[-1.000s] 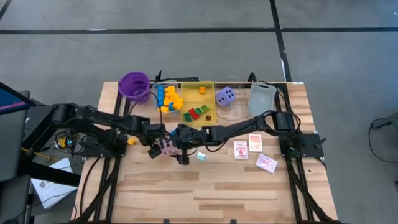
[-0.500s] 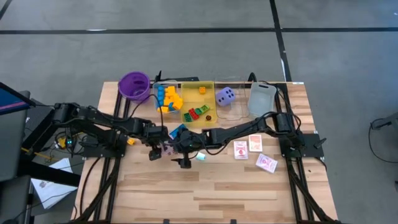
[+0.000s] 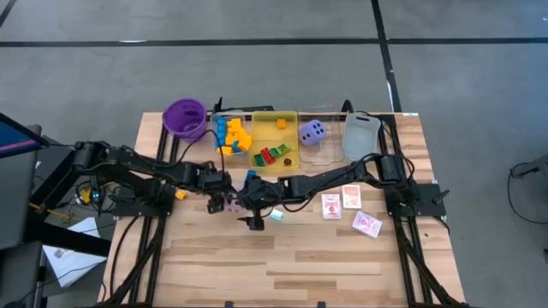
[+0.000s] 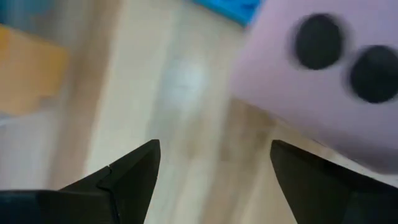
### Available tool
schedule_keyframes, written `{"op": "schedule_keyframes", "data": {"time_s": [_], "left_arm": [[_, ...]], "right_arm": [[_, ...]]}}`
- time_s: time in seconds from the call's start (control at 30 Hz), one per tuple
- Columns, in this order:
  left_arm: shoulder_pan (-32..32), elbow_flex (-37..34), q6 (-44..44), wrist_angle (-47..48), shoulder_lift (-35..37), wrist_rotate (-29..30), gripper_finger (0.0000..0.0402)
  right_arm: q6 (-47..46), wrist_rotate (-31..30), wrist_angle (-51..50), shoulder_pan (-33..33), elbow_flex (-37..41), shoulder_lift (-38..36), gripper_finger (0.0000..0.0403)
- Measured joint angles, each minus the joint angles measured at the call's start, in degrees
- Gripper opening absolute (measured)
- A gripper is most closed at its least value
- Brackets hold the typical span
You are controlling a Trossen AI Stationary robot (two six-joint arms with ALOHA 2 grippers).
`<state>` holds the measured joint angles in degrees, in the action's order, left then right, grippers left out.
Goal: Pick & Place Toys
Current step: Put the pink dice into the right transparent bin
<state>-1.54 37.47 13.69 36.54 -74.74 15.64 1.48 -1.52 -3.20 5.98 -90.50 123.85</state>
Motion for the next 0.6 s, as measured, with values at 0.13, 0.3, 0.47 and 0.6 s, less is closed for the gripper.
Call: {"op": "schedule_keyframes", "data": {"time_s": [0.13,0.3,0.47,0.6], "left_arm": [[0.10,0.02,0.02,0.03,0.00,3.71,0.0296],[0.11,0.05,0.06,1.57,0.02,3.67,0.0296],[0.11,0.05,0.20,1.88,0.05,3.64,0.0296],[0.11,0.05,0.24,1.89,0.07,3.63,0.0296]], "right_arm": [[-0.14,-0.01,-0.73,0.00,0.05,-0.01,0.0392],[-1.23,-3.79,-4.92,0.02,0.17,-1.07,0.0392],[-3.67,-10.09,-6.28,-0.02,0.09,-4.58,0.0392],[-7.08,-10.37,-3.97,-0.81,0.11,-5.08,0.0392]]}}
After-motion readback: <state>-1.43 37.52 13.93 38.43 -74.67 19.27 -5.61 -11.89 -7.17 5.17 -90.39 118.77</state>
